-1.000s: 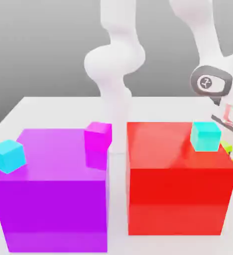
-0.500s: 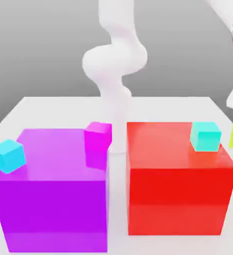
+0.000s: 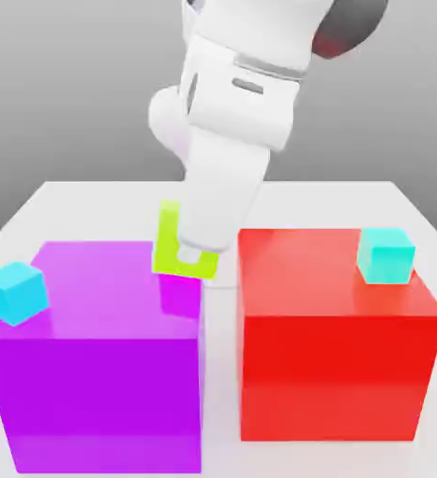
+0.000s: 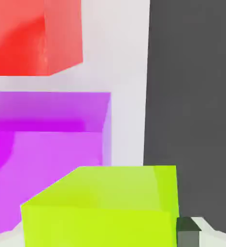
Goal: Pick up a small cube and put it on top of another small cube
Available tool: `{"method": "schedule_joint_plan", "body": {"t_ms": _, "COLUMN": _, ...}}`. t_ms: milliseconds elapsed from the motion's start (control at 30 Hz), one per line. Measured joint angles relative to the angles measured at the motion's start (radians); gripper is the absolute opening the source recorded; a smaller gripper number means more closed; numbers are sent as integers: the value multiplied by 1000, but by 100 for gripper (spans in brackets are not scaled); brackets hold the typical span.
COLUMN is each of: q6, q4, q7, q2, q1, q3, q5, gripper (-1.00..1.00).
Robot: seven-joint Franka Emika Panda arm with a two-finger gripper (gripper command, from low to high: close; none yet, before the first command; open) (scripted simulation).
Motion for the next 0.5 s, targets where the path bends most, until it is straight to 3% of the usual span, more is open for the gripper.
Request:
{"method": "schedule_joint_plan", "body": {"t_ms": 267, "q6": 10, "q4": -18, "q7": -348, "q2": -79, "q1": -105, "q3": -222, "q5": 123, "gripper": -100}}
{"method": "schedule_joint_plan", "body": {"t_ms": 433, "q6": 168, "q4": -118, "q7": -437, "q2": -29, "q1": -117, "q3": -286, "q5": 180, "gripper": -100}}
{"method": "schedule_joint_plan", "body": {"t_ms": 467, "q6": 189, "q4": -131, "q7": -441, "q2": -20, "q1": -117, "q3": -290, "q5": 185, "gripper": 100}}
{"method": "schedule_joint_plan", "body": {"t_ms": 500, "q6": 189, "q4": -131, "q7": -441, "q2": -20, "q1": -117, "q3": -290, "q5": 185, "gripper": 100}}
